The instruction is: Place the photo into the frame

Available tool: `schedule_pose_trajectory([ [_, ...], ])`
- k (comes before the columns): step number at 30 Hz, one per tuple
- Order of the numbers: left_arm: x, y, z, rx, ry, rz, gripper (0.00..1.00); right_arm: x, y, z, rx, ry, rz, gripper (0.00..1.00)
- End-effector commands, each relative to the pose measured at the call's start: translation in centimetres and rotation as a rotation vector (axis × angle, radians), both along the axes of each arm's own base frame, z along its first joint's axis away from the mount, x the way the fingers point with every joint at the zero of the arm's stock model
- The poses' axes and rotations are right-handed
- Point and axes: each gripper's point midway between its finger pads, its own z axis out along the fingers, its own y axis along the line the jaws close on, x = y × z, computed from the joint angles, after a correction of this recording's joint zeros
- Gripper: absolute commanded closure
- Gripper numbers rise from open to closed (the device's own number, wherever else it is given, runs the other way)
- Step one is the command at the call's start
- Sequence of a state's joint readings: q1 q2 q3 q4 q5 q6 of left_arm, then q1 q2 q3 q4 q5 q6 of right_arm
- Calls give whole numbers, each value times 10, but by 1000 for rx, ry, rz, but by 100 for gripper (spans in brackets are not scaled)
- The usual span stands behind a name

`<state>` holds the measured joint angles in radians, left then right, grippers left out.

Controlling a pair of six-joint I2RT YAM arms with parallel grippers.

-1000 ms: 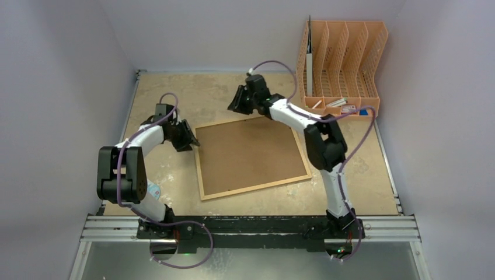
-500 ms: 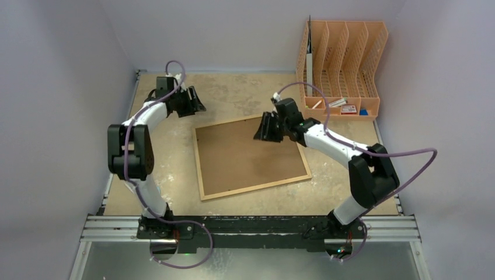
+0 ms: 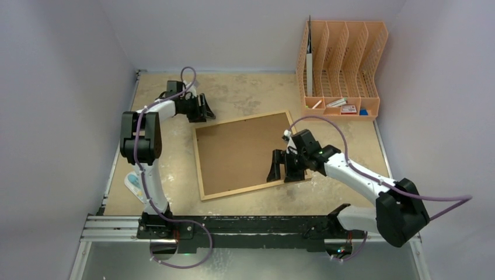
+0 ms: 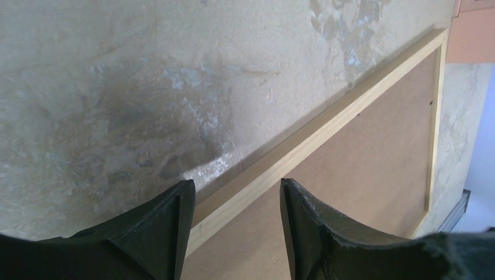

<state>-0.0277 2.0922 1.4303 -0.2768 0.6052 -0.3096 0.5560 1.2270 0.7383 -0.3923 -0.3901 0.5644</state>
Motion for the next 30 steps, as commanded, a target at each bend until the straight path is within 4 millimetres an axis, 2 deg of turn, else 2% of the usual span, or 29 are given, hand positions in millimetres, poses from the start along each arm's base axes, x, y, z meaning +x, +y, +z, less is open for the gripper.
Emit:
schedule_pose_trajectory([
  [1, -12, -7, 13, -25, -23, -45, 44, -26, -11, -32, -48, 140, -30, 14],
  [7, -39, 8, -6, 59, 81, 32, 55, 0, -11, -52, -103, 96, -78, 15],
  [10, -61, 14, -18, 93, 180, 45, 59, 15, -8, -58, -123, 70, -108, 16],
  [13, -85, 18, -19, 107, 222, 66, 61, 29, -6, -60, -134, 44, -140, 18],
  [18, -127, 35, -23, 182, 321, 149, 62, 62, 7, -48, -105, -51, -173, 21],
  [23, -177, 35, -20, 181, 423, 168, 60, 105, 31, -34, -65, -152, -146, 25],
  [26, -194, 45, -14, 235, 438, 196, 59, 123, 43, -32, -46, -179, -133, 27],
  [30, -206, 51, -9, 264, 446, 227, 58, 141, 56, -32, -23, -208, -126, 29],
])
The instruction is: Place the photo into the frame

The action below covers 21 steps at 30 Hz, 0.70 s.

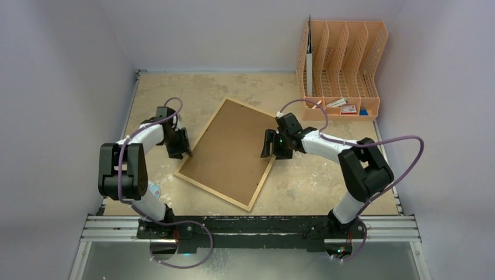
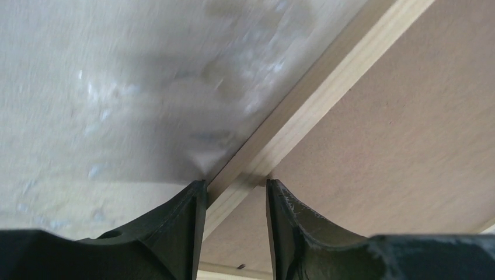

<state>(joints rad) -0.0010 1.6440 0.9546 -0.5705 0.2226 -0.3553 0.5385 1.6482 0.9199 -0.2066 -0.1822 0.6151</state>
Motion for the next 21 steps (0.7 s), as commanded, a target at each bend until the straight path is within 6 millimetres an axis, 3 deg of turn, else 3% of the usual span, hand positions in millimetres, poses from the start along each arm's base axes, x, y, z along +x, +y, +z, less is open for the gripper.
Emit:
schedule_pose_trajectory([
  [1, -41, -20, 10, -80, 110, 21, 58, 55, 46, 29, 134, -210, 56, 29],
  [8, -73, -47, -1, -247, 151, 35, 62, 105, 65, 18, 82, -258, 54, 31],
  [11, -82, -58, 3, -311, 149, 44, 66, 121, 68, 24, 63, -285, 41, 33],
  [17, -96, -87, 8, -466, 118, 41, 72, 133, 40, 39, -91, -297, -54, 33],
  [21, -106, -102, 4, -520, 125, 45, 74, 142, 12, 68, -208, -361, -159, 27],
])
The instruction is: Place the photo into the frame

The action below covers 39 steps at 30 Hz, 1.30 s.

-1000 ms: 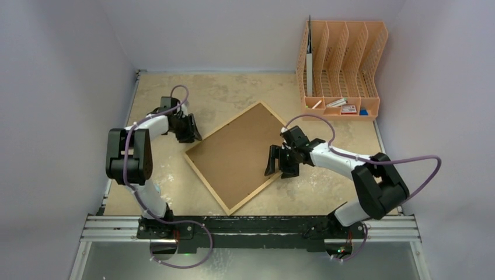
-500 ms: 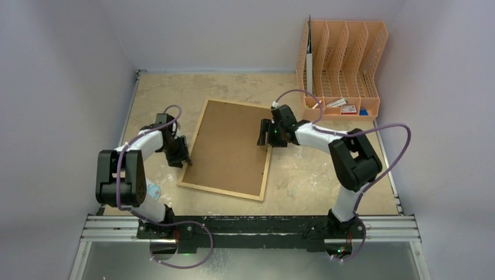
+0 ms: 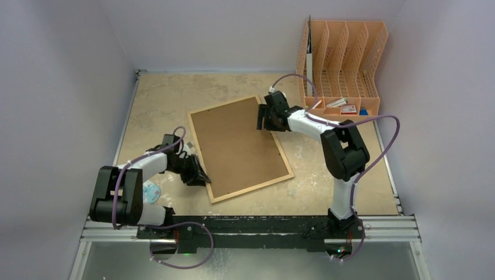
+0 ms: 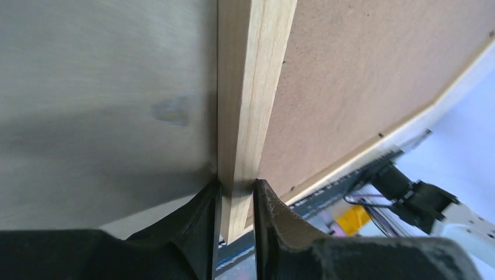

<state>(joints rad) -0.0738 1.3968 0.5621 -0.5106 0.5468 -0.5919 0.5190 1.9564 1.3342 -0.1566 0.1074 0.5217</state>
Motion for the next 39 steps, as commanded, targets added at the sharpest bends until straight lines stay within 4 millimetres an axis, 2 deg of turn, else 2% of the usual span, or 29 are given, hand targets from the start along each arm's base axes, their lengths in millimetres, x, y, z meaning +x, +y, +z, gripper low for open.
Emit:
schedule_pose_trajectory([
  [1, 10, -28, 12, -146, -73, 17, 73, -3, -1, 62, -37, -83, -58, 26],
  [4, 27, -7, 23, 14, -154, 20, 63, -13, 10, 83, -47, -111, -24, 26],
  [6, 44, 10, 39, 123, -227, 37, 54, -27, 31, 91, -44, -114, 34, 26],
  [9, 68, 24, 64, 197, -346, 72, 46, -59, 70, 86, -13, -63, 163, 27],
  [12, 80, 27, 70, 199, -395, 103, 47, -94, 106, 72, 38, 22, 268, 35],
  [13, 83, 27, 67, 194, -393, 117, 50, -107, 118, 67, 70, 59, 316, 38],
  [15, 84, 27, 58, 196, -362, 136, 56, -129, 139, 61, 105, 108, 385, 43],
  [18, 79, 24, 42, 176, -323, 131, 60, -153, 159, 48, 91, 151, 460, 43],
  [20, 76, 21, 32, 160, -299, 124, 61, -165, 165, 37, 51, 181, 491, 41],
  [24, 73, 22, 19, 161, -265, 126, 64, -176, 171, 22, -28, 205, 507, 34],
  [27, 72, 26, 11, 177, -244, 134, 71, -181, 176, 13, -61, 226, 517, 31],
  [31, 68, 29, 2, 175, -207, 133, 82, -184, 183, 3, -108, 238, 527, 28],
  [39, 64, 27, -7, 155, -165, 126, 86, -188, 181, -18, -141, 267, 508, 27],
])
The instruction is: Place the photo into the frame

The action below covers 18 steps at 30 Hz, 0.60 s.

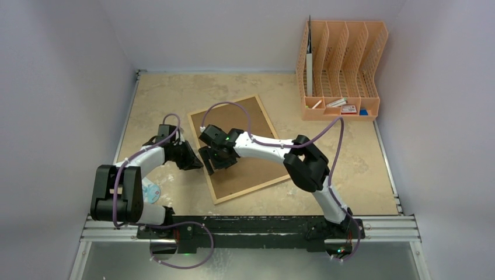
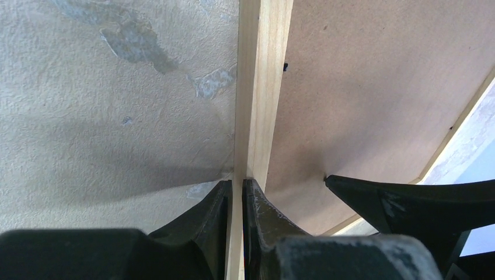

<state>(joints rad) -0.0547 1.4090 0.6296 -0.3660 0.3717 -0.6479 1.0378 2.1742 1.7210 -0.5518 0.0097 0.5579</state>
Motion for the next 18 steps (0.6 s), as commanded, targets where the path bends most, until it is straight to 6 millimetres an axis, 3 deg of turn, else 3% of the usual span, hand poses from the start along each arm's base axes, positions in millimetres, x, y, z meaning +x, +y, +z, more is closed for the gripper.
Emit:
schedule_pose_trajectory([
  [1, -2, 2, -14, 14, 24, 5, 86, -3, -10, -13, -68, 19, -22, 28],
  [11, -5, 12, -17, 66, 47, 33, 89, -12, -19, -33, -109, 40, -9, 26],
  [18, -7, 19, -17, 93, 60, 61, 98, -14, -26, -47, -173, 20, -29, 28],
])
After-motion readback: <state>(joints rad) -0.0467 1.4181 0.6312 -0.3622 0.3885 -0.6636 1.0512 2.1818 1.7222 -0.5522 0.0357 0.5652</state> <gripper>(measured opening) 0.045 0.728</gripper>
